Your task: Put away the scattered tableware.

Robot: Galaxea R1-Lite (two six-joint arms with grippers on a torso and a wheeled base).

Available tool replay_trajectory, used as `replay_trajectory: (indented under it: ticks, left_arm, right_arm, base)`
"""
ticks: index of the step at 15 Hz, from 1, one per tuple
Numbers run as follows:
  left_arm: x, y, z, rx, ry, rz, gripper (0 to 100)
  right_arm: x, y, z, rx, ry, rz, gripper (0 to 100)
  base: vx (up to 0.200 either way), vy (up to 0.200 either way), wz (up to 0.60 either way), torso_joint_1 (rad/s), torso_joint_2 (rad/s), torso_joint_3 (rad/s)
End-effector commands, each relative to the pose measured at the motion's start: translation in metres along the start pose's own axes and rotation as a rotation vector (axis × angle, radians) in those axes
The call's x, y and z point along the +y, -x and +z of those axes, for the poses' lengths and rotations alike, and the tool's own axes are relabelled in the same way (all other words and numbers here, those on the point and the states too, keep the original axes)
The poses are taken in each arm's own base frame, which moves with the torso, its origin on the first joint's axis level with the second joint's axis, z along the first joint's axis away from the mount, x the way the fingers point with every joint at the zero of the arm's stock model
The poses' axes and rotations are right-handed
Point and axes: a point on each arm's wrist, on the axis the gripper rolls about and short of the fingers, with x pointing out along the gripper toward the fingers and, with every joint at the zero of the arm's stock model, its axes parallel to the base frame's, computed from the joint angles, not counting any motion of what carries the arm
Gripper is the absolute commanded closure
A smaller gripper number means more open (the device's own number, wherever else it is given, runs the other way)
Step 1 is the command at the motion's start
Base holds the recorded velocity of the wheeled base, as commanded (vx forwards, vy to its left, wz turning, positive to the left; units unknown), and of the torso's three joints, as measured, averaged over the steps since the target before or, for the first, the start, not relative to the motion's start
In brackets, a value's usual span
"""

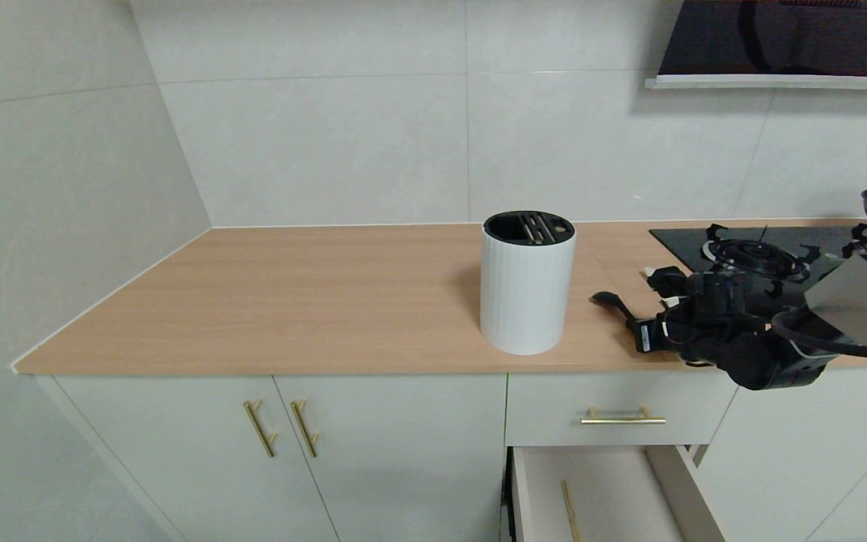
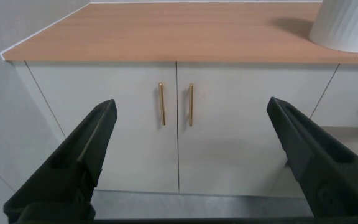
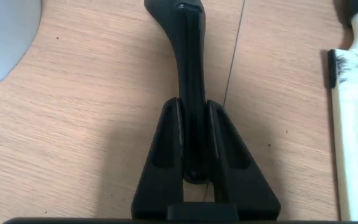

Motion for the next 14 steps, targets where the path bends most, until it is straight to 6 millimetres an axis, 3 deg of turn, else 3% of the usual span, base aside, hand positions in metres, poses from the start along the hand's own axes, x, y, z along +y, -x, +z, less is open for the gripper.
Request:
replay_trajectory:
  ticks: [1, 8, 11, 14]
  left_arm:
    - [0.000, 0.000, 0.000, 0.001, 0.001, 0.001, 0]
    - [0.000, 0.000, 0.000, 0.001, 0.001, 0.001, 0]
    - [0.000, 0.000, 0.000, 0.001, 0.001, 0.001, 0]
    - [0.000, 0.000, 0.000, 0.001, 0.001, 0.001, 0]
  right_arm:
    - [0.000, -0.001, -0.002, 0.005, 0.000, 0.002, 100]
    - [0.004, 0.015, 0.014, 0.016, -0.019, 0.003, 100]
    - [0.023, 0.042, 0.029, 0.103, -0.104, 0.043, 100]
    - [0.037, 0.087, 0.040, 0.202, -0.167, 0.067, 100]
  base:
    - [0.000, 0.000, 0.00, 0.000, 0.00, 0.000]
    - [0.000, 0.000, 0.00, 0.000, 0.00, 0.000]
    - [0.000, 0.000, 0.00, 0.000, 0.00, 0.000]
    - [0.000, 0.000, 0.00, 0.000, 0.00, 0.000]
